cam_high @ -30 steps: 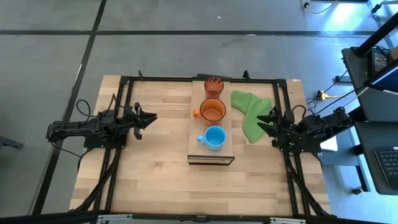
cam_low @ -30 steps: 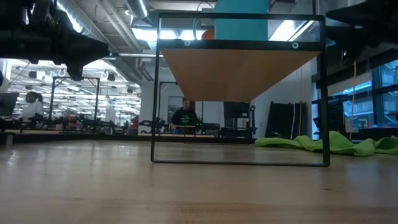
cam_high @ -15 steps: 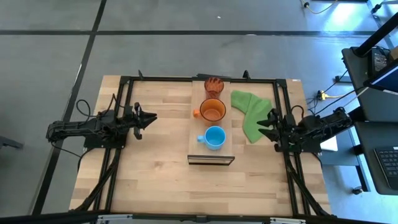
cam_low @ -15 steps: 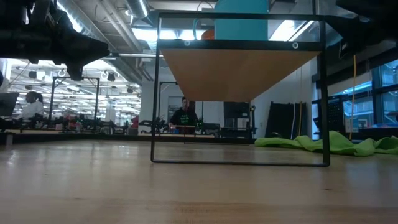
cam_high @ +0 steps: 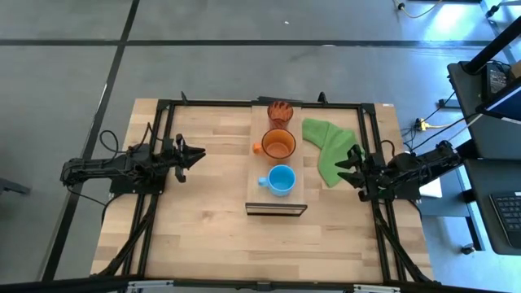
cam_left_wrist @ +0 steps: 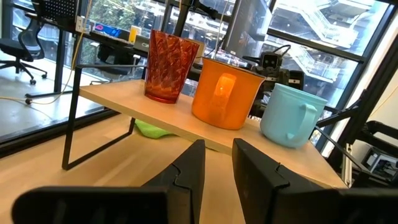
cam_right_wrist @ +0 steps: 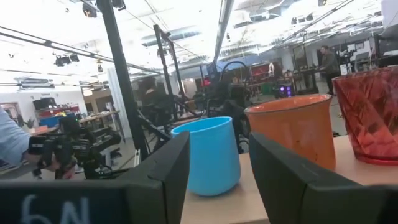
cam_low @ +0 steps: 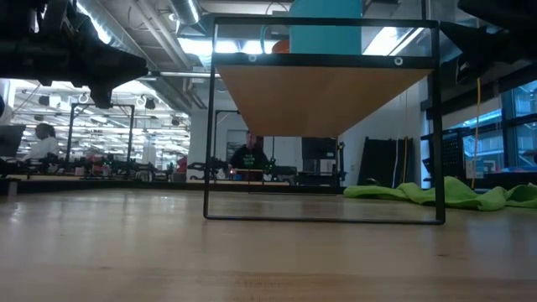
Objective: Stack small to large cups/mugs on shelf
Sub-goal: Return to Home Position
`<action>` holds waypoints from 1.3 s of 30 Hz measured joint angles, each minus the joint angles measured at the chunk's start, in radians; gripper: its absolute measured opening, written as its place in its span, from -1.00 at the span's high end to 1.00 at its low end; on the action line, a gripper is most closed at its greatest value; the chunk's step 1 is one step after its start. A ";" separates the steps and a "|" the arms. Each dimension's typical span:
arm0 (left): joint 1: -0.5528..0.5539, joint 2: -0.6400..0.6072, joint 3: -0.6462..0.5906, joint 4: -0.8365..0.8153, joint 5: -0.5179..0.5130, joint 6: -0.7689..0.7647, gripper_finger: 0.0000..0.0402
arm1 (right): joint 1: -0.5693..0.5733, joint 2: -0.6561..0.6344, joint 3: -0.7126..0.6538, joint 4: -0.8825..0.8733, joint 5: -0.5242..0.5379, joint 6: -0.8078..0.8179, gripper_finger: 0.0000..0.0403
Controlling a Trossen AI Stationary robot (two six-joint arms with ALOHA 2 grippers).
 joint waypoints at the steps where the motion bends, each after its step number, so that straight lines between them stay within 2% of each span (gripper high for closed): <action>1: 0.000 0.000 0.000 0.000 0.000 0.000 0.62 | 0.000 0.000 0.000 0.000 0.000 0.001 0.18; 12: 0.000 0.000 0.000 0.000 0.000 0.000 0.62 | 0.000 0.000 0.001 0.003 0.026 0.052 0.18; 16: 0.000 0.000 0.000 0.000 0.000 0.000 0.62 | 0.000 0.000 0.001 -0.059 0.028 0.000 0.18; 21: 0.000 0.000 0.000 0.000 0.000 0.000 0.62 | 0.000 0.000 0.001 -0.218 0.027 -0.013 0.18; 23: 0.000 0.000 0.000 0.000 0.000 0.000 0.62 | 0.000 0.013 0.002 -0.244 0.016 0.022 0.18; 27: 0.000 0.000 0.000 0.000 0.000 0.000 0.62 | 0.000 0.052 0.003 -0.248 -0.067 -0.017 0.18; 39: 0.000 0.000 0.000 0.000 0.000 0.000 0.62 | 0.000 0.061 0.003 -0.251 -0.077 -0.027 0.18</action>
